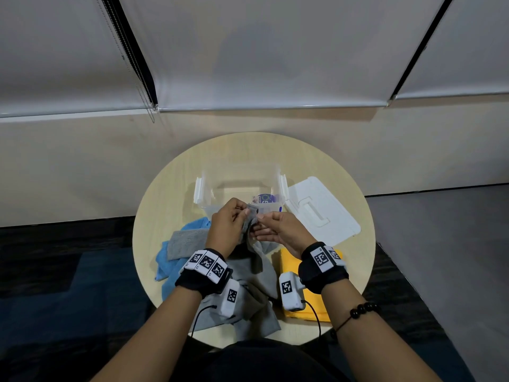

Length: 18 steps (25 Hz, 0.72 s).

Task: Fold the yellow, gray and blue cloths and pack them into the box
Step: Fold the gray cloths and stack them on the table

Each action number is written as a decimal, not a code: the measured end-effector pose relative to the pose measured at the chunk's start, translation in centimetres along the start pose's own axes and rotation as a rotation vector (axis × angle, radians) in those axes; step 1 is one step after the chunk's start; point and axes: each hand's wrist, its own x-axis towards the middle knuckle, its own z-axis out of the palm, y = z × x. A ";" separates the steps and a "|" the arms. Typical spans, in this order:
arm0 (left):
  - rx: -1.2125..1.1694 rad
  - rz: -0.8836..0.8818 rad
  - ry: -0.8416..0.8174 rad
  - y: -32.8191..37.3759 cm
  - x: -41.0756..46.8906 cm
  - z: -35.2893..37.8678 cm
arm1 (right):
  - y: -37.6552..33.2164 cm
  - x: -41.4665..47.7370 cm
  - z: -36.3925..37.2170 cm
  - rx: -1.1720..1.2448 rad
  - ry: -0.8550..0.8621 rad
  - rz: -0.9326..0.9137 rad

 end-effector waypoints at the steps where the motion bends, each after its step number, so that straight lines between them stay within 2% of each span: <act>1: -0.012 -0.003 -0.001 0.1 -0.1 0.1 | 0.0 0.0 0.2 -0.011 0.026 -0.012; 6: 0.023 0.065 0.050 0.1 0.0 -0.4 | -0.1 -0.2 0.5 0.027 0.097 -0.022; 12: 0.162 0.130 0.009 -0.5 -0.4 0.2 | -0.9 -0.3 0.4 0.030 0.054 -0.019; 18: 0.180 0.124 -0.024 -1.1 -0.4 0.1 | -1.7 -0.6 0.1 -0.043 0.014 -0.051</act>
